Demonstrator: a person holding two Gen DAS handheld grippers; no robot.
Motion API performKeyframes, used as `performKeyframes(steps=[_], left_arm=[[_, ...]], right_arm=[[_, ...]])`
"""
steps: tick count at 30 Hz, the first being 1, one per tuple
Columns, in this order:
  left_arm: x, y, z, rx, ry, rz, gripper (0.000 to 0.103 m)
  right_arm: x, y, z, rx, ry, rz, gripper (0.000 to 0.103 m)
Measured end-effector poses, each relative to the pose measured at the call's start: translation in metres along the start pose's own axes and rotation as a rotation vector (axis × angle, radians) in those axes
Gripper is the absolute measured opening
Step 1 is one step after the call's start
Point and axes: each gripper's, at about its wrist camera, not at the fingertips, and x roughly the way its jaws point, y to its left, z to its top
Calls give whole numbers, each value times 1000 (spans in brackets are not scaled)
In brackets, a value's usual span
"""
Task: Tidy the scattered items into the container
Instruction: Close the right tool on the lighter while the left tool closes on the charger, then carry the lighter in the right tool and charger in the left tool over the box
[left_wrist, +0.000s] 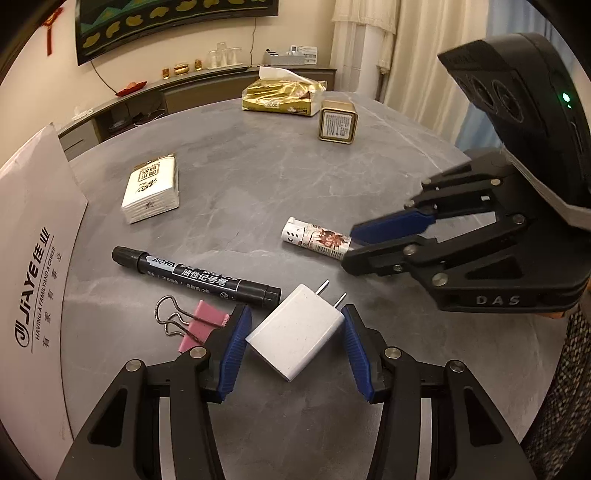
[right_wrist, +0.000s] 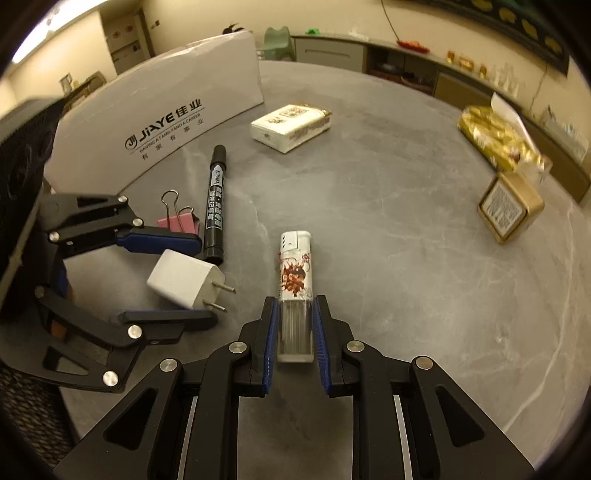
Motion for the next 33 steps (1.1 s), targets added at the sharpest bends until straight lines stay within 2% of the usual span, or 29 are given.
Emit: performKeyframes(steps=[4,10,21,33], left_arm=[[-3,4,0,-21,3,-6,50],[-14,13,7,-68,-33,-2,50],[-45,12,17,-90,-101,-15,50],[-88,16,23,-104,-184,17,50]], right_arm=[[1,-6,4,56,8,3,20],[-9,-14,6,126,-21,35,20],[-29,0,17,124,-60,32,20],[-56,22,32,115,-120,31,20]])
